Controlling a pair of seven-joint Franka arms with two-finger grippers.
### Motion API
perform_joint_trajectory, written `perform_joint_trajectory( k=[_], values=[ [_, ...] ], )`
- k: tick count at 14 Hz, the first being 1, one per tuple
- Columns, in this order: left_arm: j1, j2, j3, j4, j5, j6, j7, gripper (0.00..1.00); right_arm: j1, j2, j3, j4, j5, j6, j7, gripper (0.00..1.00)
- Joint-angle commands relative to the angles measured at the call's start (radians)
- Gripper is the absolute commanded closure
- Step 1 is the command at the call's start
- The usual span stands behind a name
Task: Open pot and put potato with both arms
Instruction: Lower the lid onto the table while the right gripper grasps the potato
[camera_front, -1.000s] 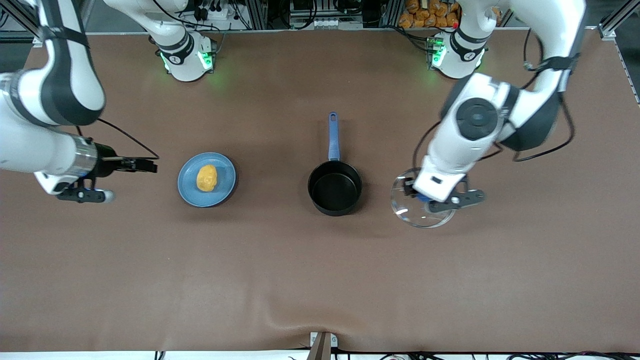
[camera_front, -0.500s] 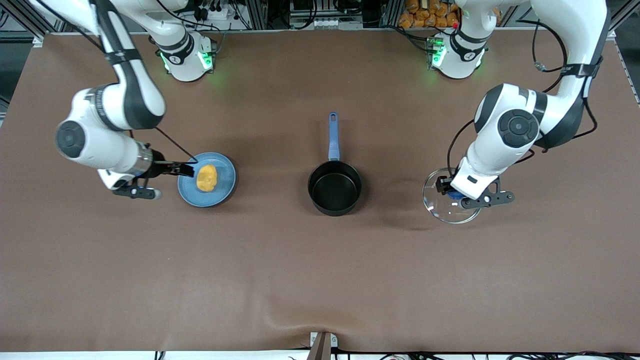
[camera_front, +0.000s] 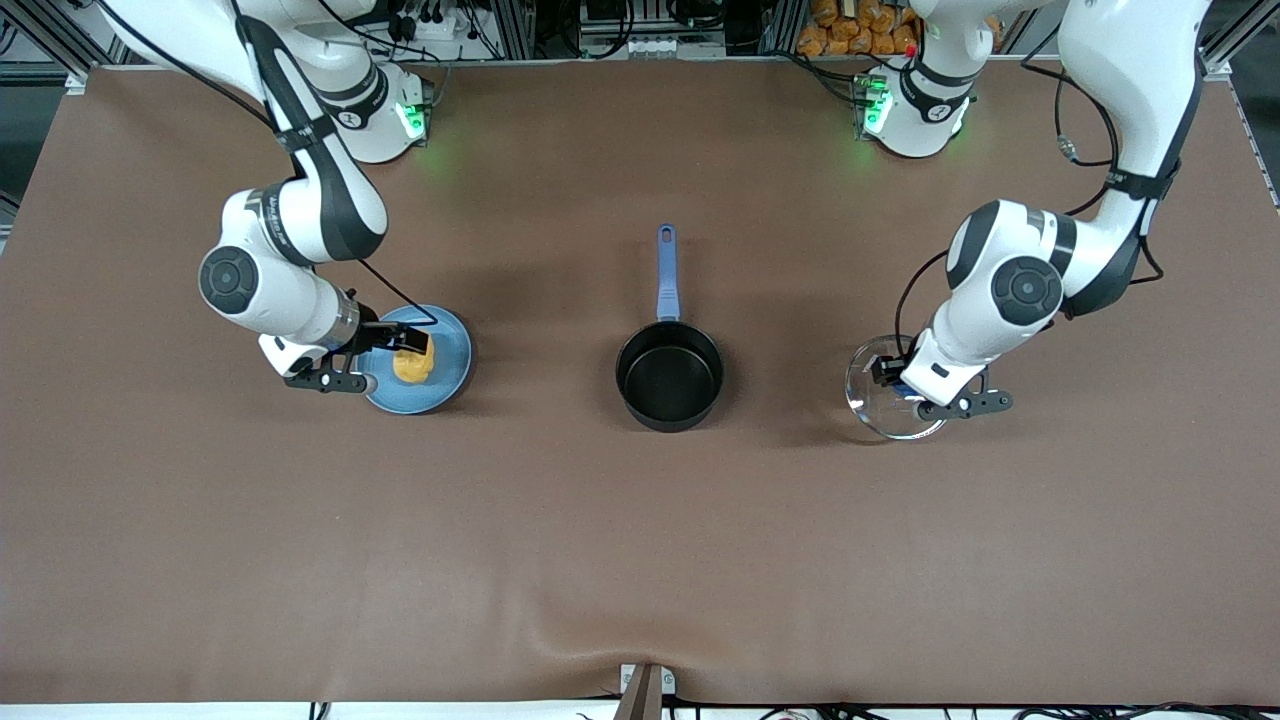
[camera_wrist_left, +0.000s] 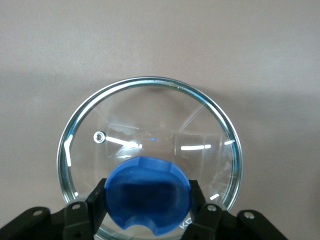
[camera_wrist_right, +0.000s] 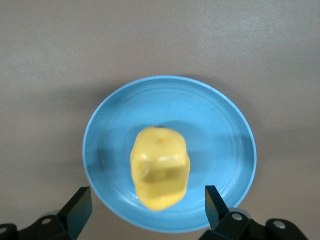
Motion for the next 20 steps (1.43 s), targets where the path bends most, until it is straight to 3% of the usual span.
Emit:
perform_joint_trajectory(
  k=[1, 5, 6, 8, 9, 10, 11, 13, 15, 18, 20],
  values=[
    [0.024, 0.026, -0.01, 0.001, 0.057, 0.022, 0.009, 0.6, 0.011, 0.04, -0.002, -0.017, -0.026, 0.072, -0.001, 0.0],
    [0.03, 0.066, -0.007, 0.001, 0.1, 0.047, 0.009, 0.6, 0.007, 0.088, -0.004, -0.017, -0.054, 0.109, -0.001, 0.03],
    [0.037, 0.067, -0.007, 0.001, 0.1, 0.047, 0.009, 0.54, 0.008, 0.093, -0.004, -0.019, -0.054, 0.11, 0.001, 0.1],
    [0.037, 0.067, -0.007, -0.001, 0.102, 0.047, 0.007, 0.34, 0.01, 0.111, -0.004, -0.019, -0.054, 0.126, 0.004, 0.17],
    [0.038, 0.067, -0.007, -0.001, 0.102, 0.047, 0.007, 0.19, 0.015, 0.122, -0.004, -0.019, -0.054, 0.133, 0.007, 0.27],
    [0.037, 0.067, -0.007, -0.001, 0.102, 0.047, 0.007, 0.16, 0.013, 0.12, -0.004, -0.017, -0.054, 0.126, 0.009, 0.55],
    [0.037, 0.066, -0.007, 0.001, 0.102, 0.047, 0.007, 0.12, 0.013, 0.114, -0.002, -0.016, -0.054, 0.12, 0.027, 0.74],
    [0.038, 0.063, -0.007, 0.001, 0.102, 0.045, 0.007, 0.12, 0.025, 0.097, -0.001, 0.013, -0.052, 0.069, 0.068, 1.0],
    [0.04, 0.04, -0.009, 0.001, 0.102, 0.033, 0.004, 0.12, 0.051, 0.085, -0.001, 0.096, -0.052, -0.039, 0.126, 1.0],
    [0.056, -0.041, -0.013, 0.022, 0.1, -0.028, 0.01, 0.12, 0.132, 0.096, -0.001, 0.339, -0.051, -0.283, 0.248, 1.0],
    [0.06, -0.101, -0.018, 0.05, 0.086, -0.087, 0.01, 0.12, 0.209, 0.142, 0.001, 0.499, -0.042, -0.363, 0.291, 1.0]
  ],
)
